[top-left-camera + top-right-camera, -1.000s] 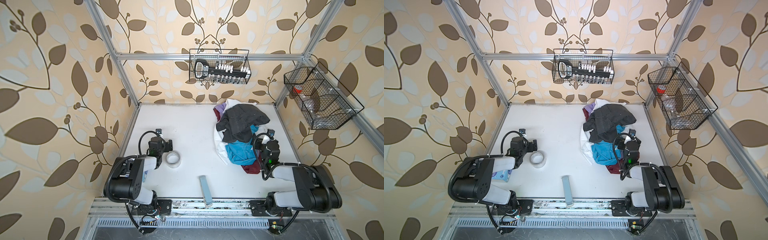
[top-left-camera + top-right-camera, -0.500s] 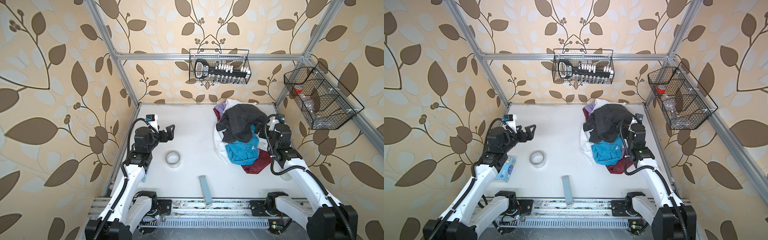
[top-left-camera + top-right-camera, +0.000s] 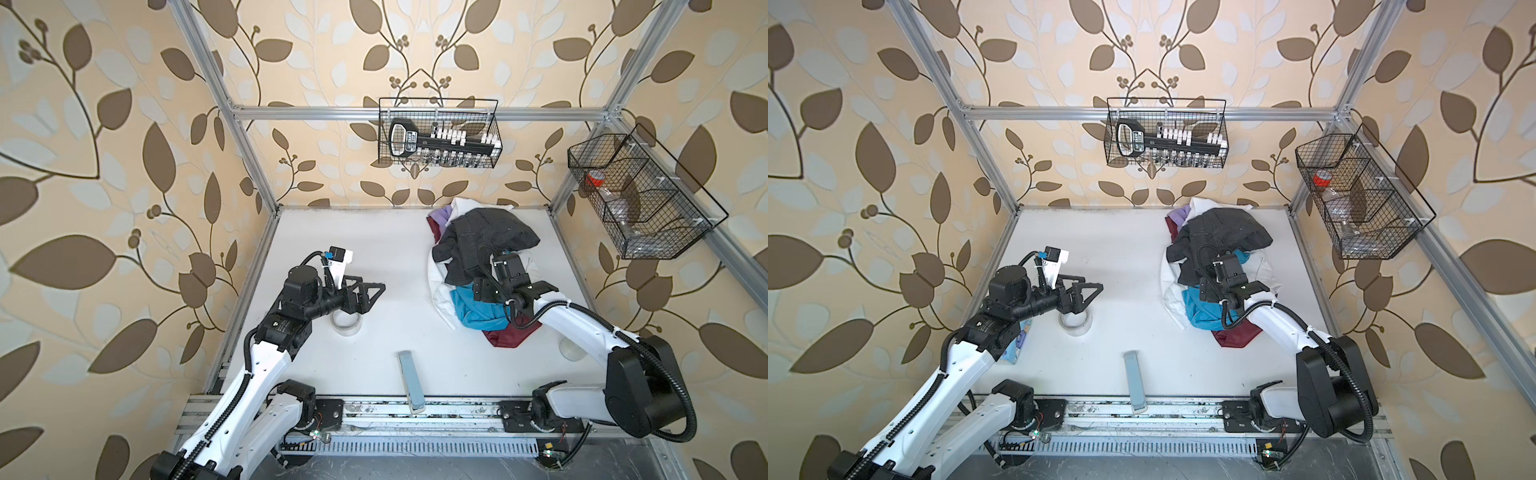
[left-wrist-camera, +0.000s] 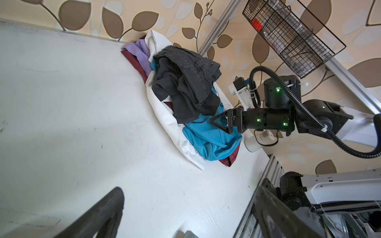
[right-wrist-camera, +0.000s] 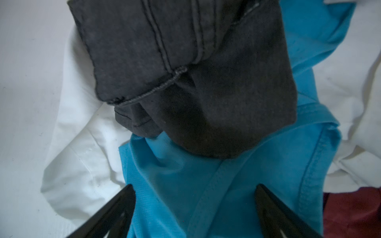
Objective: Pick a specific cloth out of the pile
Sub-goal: 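Grasp the teal shirt in the pile with the right gripper while the left arm lifts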
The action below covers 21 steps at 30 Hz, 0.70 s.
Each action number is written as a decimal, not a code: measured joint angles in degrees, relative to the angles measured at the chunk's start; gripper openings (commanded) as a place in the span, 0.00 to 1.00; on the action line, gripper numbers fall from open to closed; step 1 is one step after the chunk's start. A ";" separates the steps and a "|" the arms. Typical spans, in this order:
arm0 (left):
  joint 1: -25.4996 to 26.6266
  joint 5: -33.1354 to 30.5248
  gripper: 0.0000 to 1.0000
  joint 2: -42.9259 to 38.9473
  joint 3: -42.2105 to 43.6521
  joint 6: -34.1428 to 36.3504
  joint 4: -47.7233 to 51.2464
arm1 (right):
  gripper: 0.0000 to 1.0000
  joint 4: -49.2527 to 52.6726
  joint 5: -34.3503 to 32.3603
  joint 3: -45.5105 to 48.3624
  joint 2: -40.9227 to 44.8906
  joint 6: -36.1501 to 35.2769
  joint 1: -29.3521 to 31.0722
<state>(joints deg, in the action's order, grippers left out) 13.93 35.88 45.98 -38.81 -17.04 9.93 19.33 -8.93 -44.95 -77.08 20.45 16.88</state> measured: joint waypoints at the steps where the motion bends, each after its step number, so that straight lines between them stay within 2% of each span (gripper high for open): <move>1: 0.00 0.07 0.99 0.00 0.00 0.00 0.13 | 0.90 0.00 -0.07 0.04 -0.17 0.15 0.04; 5: 0.04 0.20 0.99 -0.11 0.00 0.00 0.55 | 0.82 -0.52 -0.28 0.04 -1.57 0.68 0.33; 8: 0.07 0.17 0.99 -0.37 0.00 0.00 0.68 | 0.67 -1.01 -0.24 0.04 -3.67 0.74 0.37; 11: 0.39 0.20 0.99 -0.63 0.00 0.02 0.70 | 0.47 -1.27 -0.20 0.04 -5.81 0.92 0.37; 14: 0.39 0.17 0.99 -0.94 0.00 0.00 0.72 | 0.17 -1.51 -0.22 0.04 -7.48 1.16 0.44; 16: 0.39 0.20 0.99 -1.03 0.00 0.02 0.72 | 0.06 -1.42 -0.28 0.02 -7.72 1.57 0.63; 18: 0.39 0.20 0.99 -1.03 0.00 0.02 0.74 | 0.00 -1.27 -0.63 -0.22 -7.67 1.77 0.94; 21: 0.42 0.20 0.99 -1.20 0.00 0.04 0.87 | 0.00 0.28 -1.70 -1.20 -6.84 2.23 1.46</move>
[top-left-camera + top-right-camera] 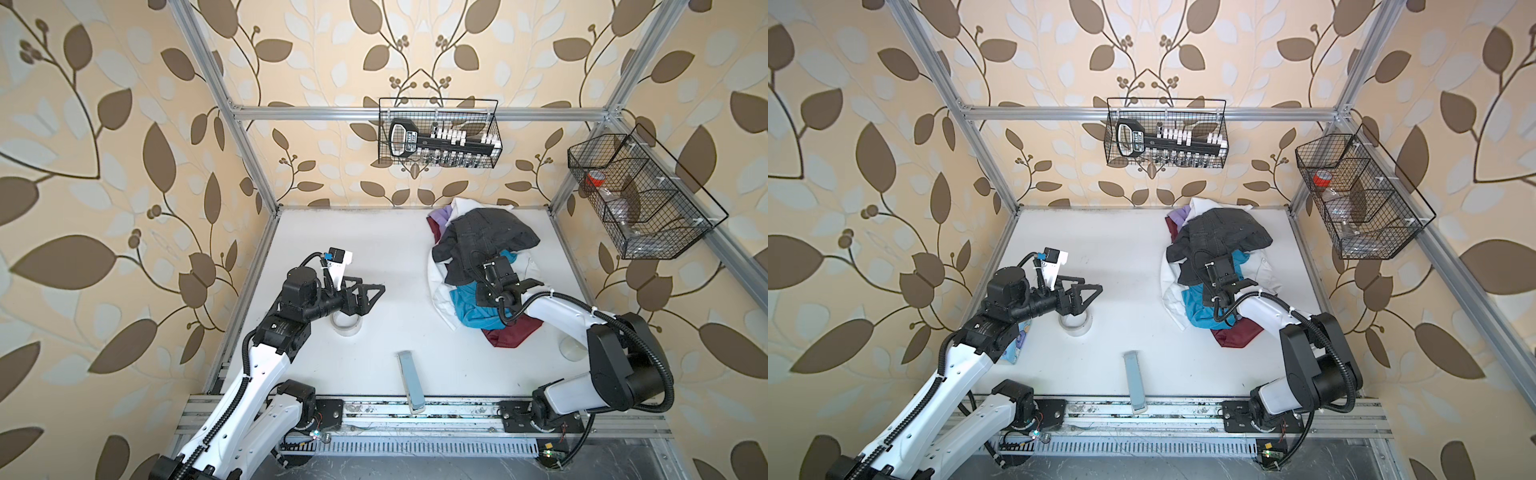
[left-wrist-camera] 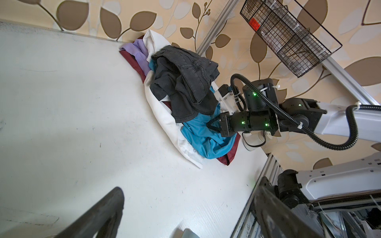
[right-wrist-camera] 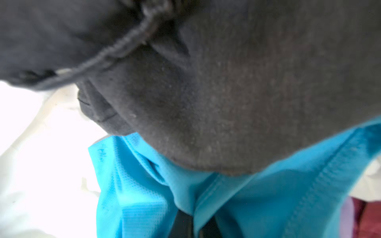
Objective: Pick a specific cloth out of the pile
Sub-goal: 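Grasp the teal shirt in the pile with the right gripper while the left arm lifts, then lift the teal shirt high out of the pile with the right gripper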
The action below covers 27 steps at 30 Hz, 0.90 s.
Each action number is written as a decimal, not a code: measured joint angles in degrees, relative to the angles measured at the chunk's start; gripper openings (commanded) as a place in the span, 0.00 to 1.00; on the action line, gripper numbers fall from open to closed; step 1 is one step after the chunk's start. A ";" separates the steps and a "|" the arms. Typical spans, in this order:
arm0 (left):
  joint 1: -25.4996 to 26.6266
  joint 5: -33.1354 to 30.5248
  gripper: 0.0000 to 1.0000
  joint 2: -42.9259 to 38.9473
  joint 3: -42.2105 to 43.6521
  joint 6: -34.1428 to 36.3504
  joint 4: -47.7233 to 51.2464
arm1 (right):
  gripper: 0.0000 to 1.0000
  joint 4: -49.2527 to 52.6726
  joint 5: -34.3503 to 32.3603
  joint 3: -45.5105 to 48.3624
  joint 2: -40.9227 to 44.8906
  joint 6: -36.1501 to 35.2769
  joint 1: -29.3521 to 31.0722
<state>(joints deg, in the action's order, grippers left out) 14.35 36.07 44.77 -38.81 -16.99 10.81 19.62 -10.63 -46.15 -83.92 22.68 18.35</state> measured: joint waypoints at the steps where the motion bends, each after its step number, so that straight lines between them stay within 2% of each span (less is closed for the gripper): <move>1: 0.00 0.00 0.99 -0.13 0.00 0.00 0.04 | 0.00 0.87 -0.44 -0.52 0.85 0.00 0.15; 11: 0.35 -0.04 0.99 -2.25 0.00 0.02 0.17 | 0.00 8.13 -8.02 -12.22 12.46 -1.84 0.39; 18: 0.52 -0.11 0.99 -3.48 0.00 0.02 0.17 | 0.00 13.57 -12.07 -22.38 14.62 -4.81 0.39; 27: 1.01 -0.26 0.99 -3.96 0.00 0.02 0.20 | 0.00 17.44 -16.22 -30.82 15.72 -8.94 0.39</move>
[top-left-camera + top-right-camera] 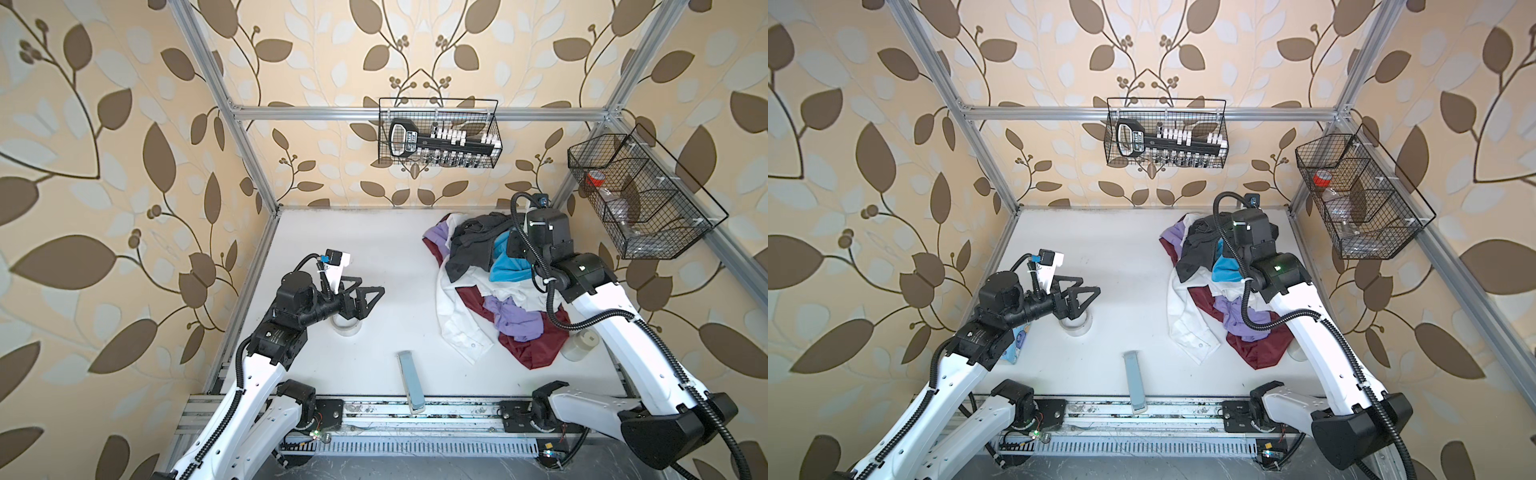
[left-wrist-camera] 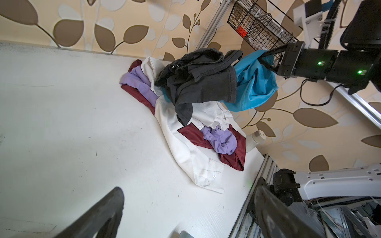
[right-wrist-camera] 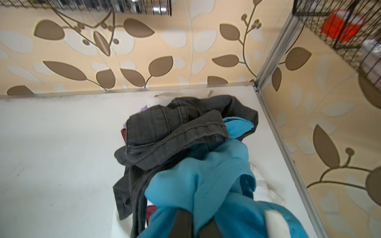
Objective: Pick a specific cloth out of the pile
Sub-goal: 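Lift the teal shirt high out of the pile with the right gripper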
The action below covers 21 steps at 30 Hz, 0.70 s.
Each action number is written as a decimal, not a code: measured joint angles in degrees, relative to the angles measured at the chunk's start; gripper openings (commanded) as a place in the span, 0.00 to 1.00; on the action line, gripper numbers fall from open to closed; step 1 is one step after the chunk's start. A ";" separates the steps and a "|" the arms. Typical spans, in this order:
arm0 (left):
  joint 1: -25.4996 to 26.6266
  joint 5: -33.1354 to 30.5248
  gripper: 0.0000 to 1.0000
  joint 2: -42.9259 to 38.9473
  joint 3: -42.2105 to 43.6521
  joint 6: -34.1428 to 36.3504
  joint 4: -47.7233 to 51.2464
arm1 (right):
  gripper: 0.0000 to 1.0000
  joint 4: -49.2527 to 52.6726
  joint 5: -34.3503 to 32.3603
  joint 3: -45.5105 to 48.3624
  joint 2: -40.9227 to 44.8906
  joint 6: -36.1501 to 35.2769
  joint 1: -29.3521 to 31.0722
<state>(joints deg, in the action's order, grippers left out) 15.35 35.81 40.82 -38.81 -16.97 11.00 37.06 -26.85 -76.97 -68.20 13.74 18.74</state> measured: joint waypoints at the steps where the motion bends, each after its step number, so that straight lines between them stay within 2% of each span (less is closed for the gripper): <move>1: 0.09 0.00 0.99 0.00 0.00 0.00 0.00 | 0.00 0.17 -0.46 -0.81 0.00 -0.39 0.00; 9: 0.26 -0.04 0.99 -0.59 0.00 0.04 0.07 | 0.00 0.59 -4.74 -8.41 -0.22 -3.85 0.00; 21: 0.50 -0.20 0.99 -1.05 0.00 0.11 0.31 | 0.00 0.15 -8.66 -12.85 0.92 -6.05 0.00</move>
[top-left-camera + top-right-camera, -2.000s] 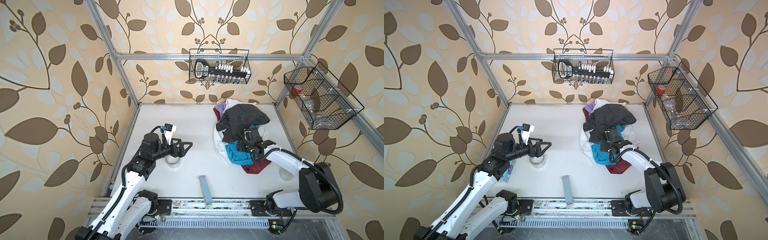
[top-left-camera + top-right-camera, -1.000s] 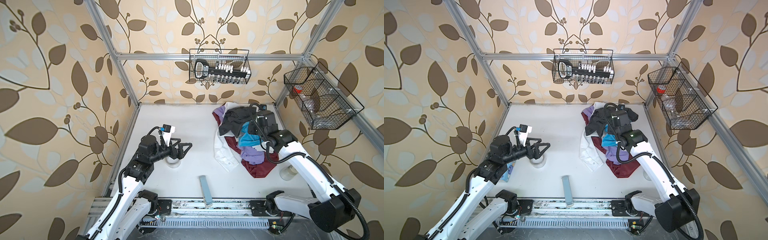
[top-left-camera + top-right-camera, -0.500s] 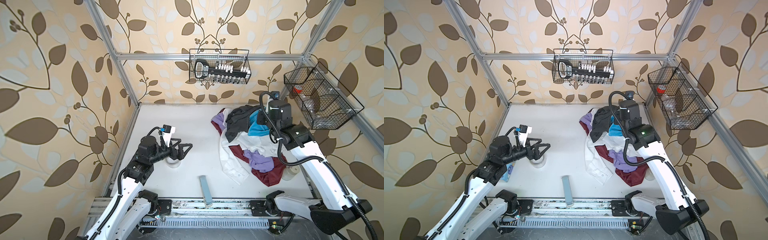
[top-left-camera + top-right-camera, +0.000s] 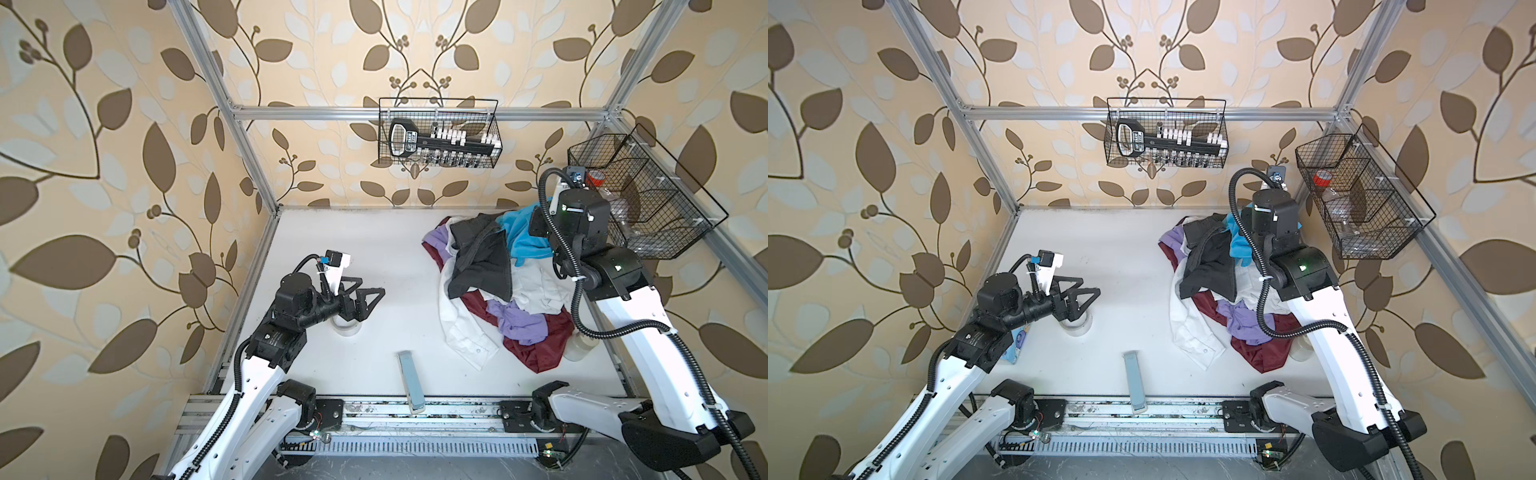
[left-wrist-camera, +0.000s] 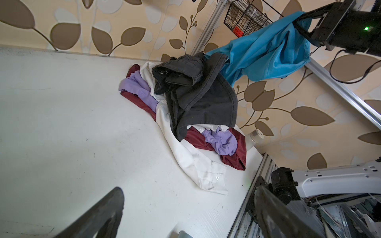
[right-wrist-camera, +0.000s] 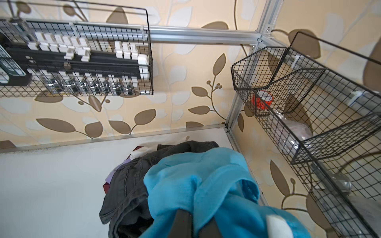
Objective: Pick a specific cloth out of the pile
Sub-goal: 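Lift the teal shirt high out of the pile with the right gripper, then carry the teal shirt across toward the left gripper's side of the table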
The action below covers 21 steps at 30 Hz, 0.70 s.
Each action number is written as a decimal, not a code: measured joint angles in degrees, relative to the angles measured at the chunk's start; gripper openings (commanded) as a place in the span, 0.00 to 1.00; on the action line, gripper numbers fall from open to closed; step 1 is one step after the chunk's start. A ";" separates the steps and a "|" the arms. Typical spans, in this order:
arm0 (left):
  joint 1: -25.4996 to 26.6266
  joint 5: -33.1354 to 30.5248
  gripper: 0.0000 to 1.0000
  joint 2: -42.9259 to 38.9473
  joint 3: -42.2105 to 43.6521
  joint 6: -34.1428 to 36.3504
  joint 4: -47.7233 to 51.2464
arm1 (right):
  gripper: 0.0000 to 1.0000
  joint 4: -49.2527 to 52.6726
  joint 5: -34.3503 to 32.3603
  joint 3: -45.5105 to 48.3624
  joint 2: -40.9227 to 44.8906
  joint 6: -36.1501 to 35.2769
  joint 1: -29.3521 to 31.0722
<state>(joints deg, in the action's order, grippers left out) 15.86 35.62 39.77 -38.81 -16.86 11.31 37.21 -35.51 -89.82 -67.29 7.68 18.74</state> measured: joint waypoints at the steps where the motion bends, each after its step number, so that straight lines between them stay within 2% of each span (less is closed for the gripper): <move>1: 0.00 -0.02 0.99 0.00 0.00 0.00 0.07 | 0.00 -0.13 -0.20 -0.48 0.26 -0.17 0.00; 13: 0.35 -0.07 0.99 -0.07 0.00 0.15 0.13 | 0.00 -9.20 -3.06 -10.36 5.44 -3.26 0.00; 17: 0.35 -0.11 0.99 -0.48 0.00 0.15 0.15 | 0.00 -11.34 -0.55 -12.20 5.62 -2.91 0.00; 21: 0.35 -0.26 0.99 -1.16 0.00 0.17 0.15 | 0.00 -11.87 5.86 -13.51 4.74 -0.94 0.00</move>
<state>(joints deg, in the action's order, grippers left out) 16.21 35.35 38.61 -38.81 -16.69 11.46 25.34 -29.65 -103.33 -62.54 6.74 18.74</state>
